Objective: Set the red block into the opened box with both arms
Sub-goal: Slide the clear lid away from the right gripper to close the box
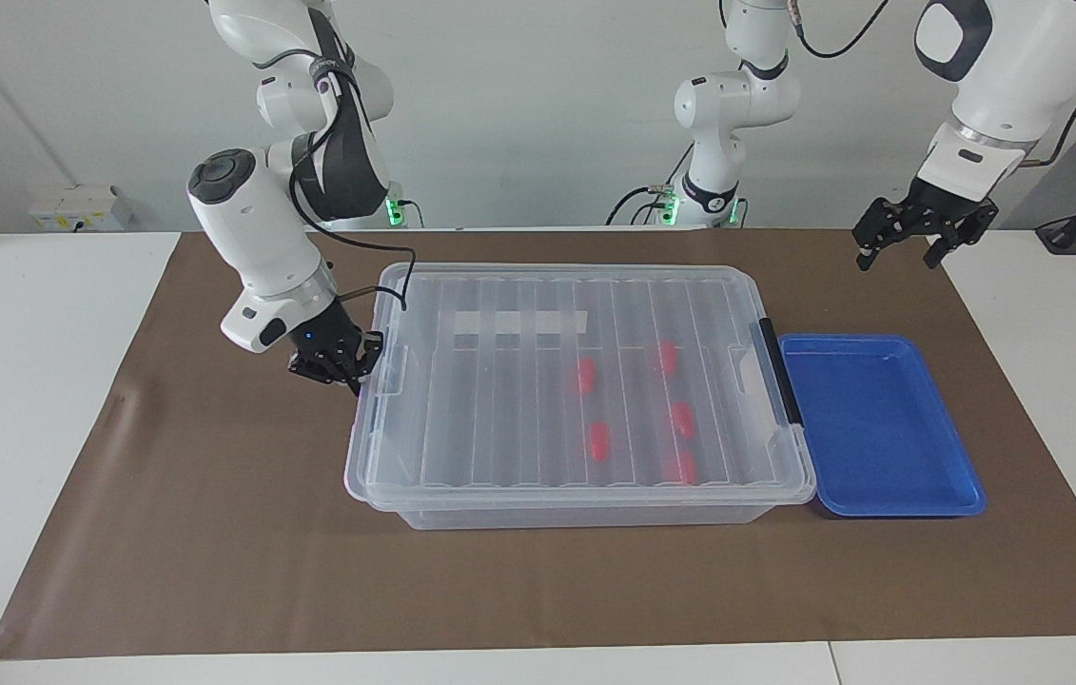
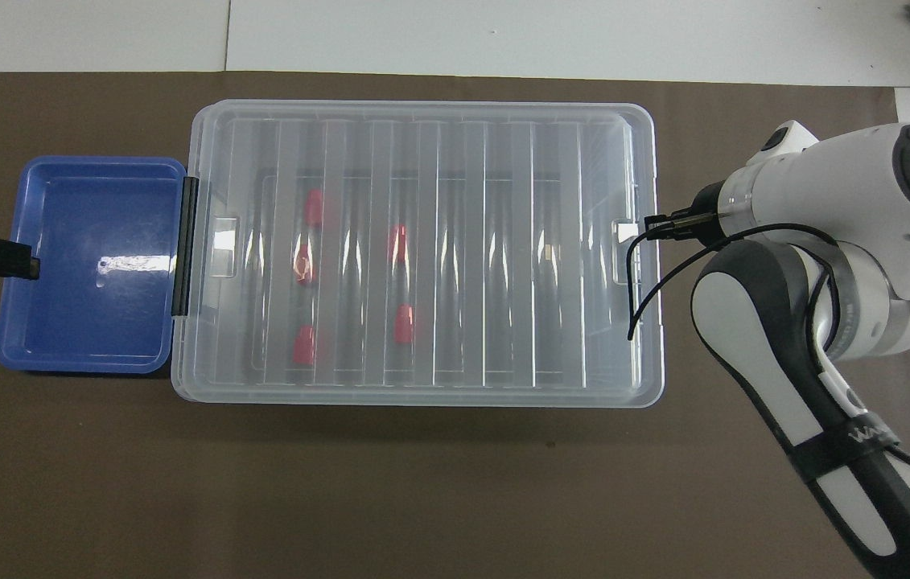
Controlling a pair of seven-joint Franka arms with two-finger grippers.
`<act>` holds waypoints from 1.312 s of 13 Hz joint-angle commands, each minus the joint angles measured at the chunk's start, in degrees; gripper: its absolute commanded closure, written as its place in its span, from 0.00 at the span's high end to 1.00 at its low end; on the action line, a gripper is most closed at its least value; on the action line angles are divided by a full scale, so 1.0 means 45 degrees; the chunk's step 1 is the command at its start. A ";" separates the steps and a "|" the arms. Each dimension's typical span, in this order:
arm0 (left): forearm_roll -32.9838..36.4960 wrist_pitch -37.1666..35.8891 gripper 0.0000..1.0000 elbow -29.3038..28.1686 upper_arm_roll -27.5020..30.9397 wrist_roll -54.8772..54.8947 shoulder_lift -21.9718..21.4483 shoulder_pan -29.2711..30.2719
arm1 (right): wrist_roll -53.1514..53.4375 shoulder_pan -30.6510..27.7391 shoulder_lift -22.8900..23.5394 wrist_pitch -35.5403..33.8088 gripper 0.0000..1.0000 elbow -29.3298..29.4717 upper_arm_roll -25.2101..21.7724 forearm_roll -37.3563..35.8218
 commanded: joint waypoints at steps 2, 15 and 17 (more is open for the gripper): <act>-0.0148 -0.0136 1.00 -0.0288 -0.0049 -0.0119 -0.0357 0.0144 | 0.0072 0.0030 -0.0106 0.0335 0.00 -0.0354 0.0032 0.0410; -0.0148 -0.0078 1.00 -0.0307 -0.0068 -0.0178 -0.0357 0.0125 | -0.0026 -0.0203 -0.0339 -0.0288 0.53 0.0036 -0.0123 -0.0969; -0.0148 -0.0058 1.00 -0.0327 -0.0068 -0.0178 -0.0357 0.0125 | -0.0026 -0.0788 -0.0807 -0.0893 1.00 0.0386 -0.0085 -0.1931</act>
